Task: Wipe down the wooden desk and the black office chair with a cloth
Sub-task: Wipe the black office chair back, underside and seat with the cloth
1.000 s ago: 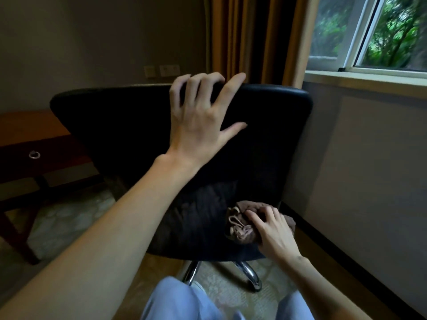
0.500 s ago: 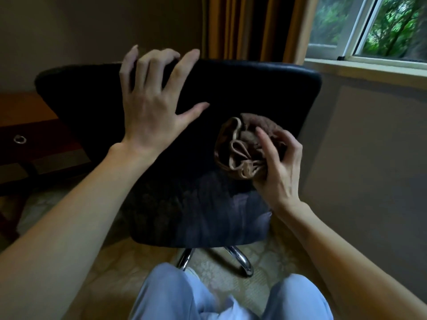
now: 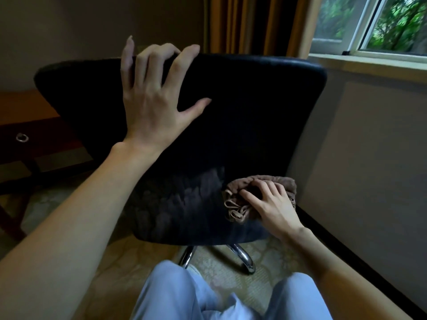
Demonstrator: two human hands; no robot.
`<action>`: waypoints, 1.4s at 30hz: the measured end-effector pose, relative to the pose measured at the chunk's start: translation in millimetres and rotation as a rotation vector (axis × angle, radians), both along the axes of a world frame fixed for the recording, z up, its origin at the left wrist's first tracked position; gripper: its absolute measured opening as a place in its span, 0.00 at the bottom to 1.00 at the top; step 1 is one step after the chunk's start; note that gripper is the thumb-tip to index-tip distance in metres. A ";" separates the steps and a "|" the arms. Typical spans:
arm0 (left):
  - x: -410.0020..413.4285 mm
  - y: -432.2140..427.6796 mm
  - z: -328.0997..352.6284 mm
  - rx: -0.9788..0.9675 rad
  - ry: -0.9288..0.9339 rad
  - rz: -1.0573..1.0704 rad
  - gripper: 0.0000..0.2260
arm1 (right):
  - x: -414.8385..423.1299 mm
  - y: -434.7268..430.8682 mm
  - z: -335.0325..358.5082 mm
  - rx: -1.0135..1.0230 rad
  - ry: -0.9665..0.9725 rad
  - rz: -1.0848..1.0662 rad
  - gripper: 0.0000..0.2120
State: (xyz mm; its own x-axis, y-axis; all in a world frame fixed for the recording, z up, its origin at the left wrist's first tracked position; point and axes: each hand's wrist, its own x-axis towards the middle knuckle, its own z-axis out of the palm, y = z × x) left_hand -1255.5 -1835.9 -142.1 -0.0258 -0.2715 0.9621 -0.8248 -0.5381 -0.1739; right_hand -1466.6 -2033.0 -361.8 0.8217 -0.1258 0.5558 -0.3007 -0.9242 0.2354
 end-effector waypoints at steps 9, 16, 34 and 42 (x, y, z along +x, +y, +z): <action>-2.4 1.3 -1.9 -0.013 0.047 -0.030 0.30 | 13.5 35.3 84.4 -0.086 -0.531 0.123 0.22; 1.7 6.1 6.5 -0.026 0.103 -0.066 0.28 | 56.7 44.7 67.0 -0.138 -0.408 0.056 0.42; 9.0 33.5 16.7 0.056 0.183 -0.153 0.30 | 24.2 34.1 28.8 -0.105 -0.108 0.186 0.29; 9.6 33.2 8.9 -0.042 0.326 -0.013 0.31 | 50.5 60.5 94.1 -0.154 -0.508 0.211 0.22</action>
